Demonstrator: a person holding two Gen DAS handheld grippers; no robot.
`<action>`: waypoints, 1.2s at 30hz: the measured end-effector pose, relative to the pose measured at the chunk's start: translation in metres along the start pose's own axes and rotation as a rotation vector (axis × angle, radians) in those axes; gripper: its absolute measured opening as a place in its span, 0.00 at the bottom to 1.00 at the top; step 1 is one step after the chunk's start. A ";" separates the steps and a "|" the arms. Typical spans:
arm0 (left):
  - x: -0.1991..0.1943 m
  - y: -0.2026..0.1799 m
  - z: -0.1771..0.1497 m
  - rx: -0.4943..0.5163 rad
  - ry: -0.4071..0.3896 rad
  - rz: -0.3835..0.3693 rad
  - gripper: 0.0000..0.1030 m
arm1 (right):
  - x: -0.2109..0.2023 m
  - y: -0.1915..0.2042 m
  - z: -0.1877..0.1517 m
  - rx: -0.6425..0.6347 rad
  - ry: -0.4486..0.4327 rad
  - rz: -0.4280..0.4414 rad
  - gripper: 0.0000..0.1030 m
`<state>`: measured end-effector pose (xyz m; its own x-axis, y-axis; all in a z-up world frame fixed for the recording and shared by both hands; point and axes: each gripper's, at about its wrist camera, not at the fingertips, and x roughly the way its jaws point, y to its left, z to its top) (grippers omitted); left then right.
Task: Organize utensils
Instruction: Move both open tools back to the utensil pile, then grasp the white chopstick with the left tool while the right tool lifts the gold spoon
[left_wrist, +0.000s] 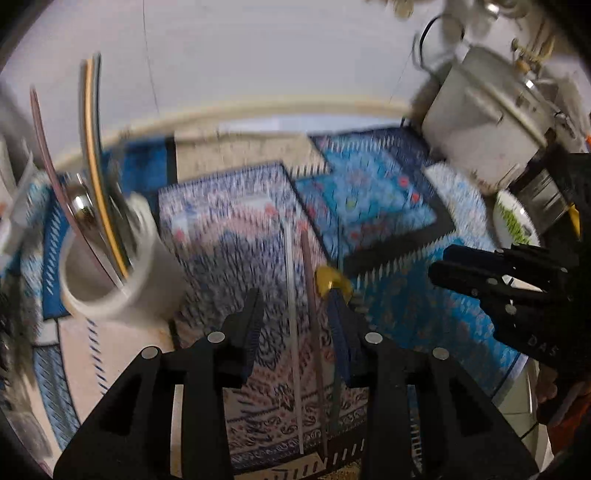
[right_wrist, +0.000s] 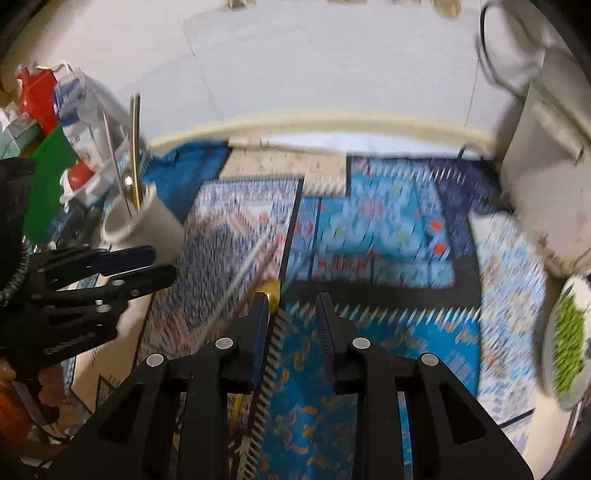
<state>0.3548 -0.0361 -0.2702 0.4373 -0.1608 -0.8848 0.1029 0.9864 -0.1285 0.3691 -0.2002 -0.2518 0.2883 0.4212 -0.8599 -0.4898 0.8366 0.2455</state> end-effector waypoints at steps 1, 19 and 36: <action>0.006 0.001 -0.004 -0.004 0.016 0.004 0.33 | 0.008 0.000 -0.004 0.001 0.016 0.008 0.23; 0.036 0.026 -0.029 -0.044 0.099 0.019 0.33 | 0.085 0.024 -0.008 0.024 0.119 0.012 0.23; 0.069 0.015 -0.010 -0.003 0.165 -0.067 0.14 | 0.066 0.004 -0.009 0.095 0.041 0.004 0.04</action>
<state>0.3774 -0.0322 -0.3379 0.2765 -0.2187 -0.9358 0.1243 0.9737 -0.1909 0.3786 -0.1718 -0.3120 0.2512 0.4116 -0.8761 -0.4105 0.8650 0.2886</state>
